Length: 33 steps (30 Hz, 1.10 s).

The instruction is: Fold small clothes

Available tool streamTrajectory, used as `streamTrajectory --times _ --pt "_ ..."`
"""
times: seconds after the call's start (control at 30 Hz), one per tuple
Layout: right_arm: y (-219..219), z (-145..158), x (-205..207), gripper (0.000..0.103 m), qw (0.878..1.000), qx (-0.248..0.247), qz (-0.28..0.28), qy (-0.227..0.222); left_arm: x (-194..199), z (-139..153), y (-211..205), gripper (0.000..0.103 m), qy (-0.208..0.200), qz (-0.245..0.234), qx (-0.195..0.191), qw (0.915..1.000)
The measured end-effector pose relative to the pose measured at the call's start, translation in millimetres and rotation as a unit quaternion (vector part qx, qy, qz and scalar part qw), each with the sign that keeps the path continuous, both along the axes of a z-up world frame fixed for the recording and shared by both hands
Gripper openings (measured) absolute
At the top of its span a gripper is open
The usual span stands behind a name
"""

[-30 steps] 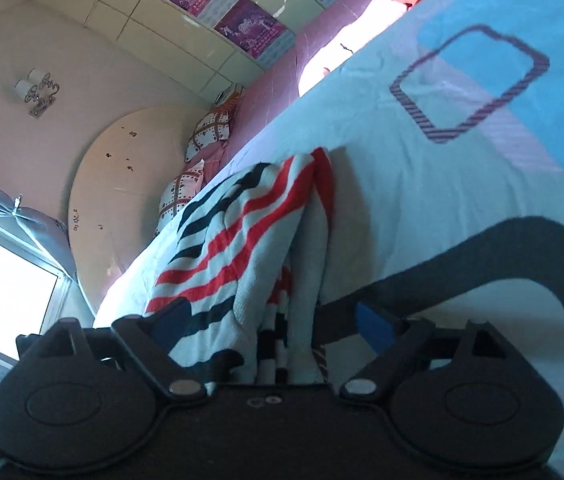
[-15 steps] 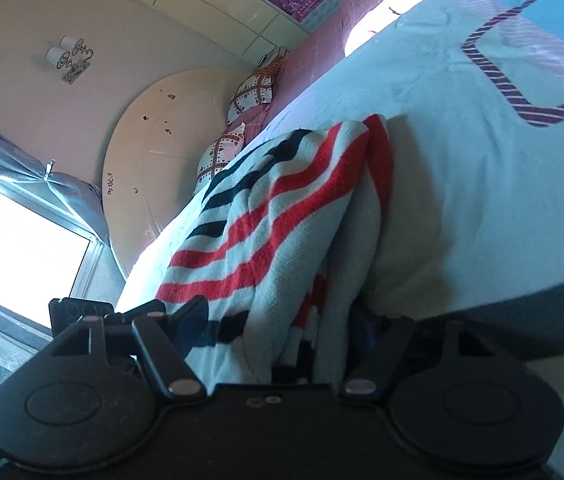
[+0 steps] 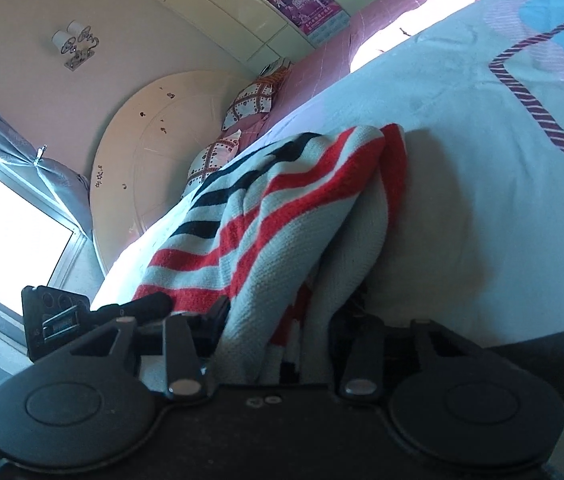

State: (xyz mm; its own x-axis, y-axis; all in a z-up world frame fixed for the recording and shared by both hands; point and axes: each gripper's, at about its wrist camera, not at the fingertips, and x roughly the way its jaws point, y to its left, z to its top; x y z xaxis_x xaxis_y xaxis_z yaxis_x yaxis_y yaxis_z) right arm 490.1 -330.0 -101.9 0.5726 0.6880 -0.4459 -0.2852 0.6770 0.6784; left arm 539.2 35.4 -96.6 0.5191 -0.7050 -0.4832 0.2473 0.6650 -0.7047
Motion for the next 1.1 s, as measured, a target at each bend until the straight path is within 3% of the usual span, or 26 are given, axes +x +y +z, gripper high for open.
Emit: streamTrajectory --times 0.1,0.2,0.63,0.9,1.1 --pt "4 10 -6 0.036 1.000 -0.009 -0.005 -0.008 -6 8 -7 0.052 -0.008 0.010 0.026 0.9996" --pt "7 27 -13 0.035 1.000 -0.005 0.001 -0.021 -13 19 -5 0.049 -0.005 0.024 0.021 0.9995" --pt "24 96 -70 0.035 0.995 0.004 0.060 -0.081 -102 122 12 0.049 -0.080 0.053 0.061 0.9935" --pt "100 119 -71 0.035 0.991 0.000 0.092 -0.094 -135 148 88 0.050 -0.099 0.089 0.076 0.9882" --pt "180 113 -67 0.035 0.990 -0.001 0.110 -0.091 -143 142 172 0.050 -0.098 0.108 0.071 0.9868"
